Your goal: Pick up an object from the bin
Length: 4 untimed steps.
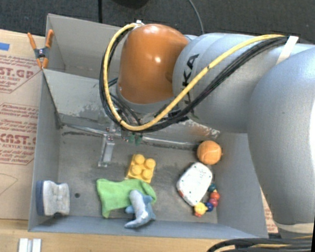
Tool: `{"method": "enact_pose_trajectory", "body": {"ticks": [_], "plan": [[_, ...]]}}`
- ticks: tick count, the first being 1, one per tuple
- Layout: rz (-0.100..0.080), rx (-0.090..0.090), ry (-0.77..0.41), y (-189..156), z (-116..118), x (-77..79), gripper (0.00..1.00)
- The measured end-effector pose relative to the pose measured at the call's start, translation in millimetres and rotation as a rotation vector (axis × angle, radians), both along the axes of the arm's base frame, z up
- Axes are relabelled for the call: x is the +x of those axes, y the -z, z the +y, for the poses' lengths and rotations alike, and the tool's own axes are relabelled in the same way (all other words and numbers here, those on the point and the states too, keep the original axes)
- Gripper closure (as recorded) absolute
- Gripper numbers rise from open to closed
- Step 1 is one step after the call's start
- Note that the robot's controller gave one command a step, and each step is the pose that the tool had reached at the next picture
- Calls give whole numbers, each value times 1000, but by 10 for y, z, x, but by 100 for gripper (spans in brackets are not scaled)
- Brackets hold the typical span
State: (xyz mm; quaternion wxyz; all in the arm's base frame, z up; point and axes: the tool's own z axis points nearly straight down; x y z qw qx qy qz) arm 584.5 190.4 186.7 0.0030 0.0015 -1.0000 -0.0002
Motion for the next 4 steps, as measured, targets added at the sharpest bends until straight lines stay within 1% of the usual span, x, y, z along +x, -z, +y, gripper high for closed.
{"method": "enact_pose_trajectory", "body": {"ticks": [1, 2, 3, 4], "plan": [[-7, 1, 2, -52, -9, 15, 0], [1, 0, 0, -356, -169, -188, 0], [-2, 0, -11, -868, -210, -253, 0], [-21, 6, -18, -792, -187, -331, 0]]}}
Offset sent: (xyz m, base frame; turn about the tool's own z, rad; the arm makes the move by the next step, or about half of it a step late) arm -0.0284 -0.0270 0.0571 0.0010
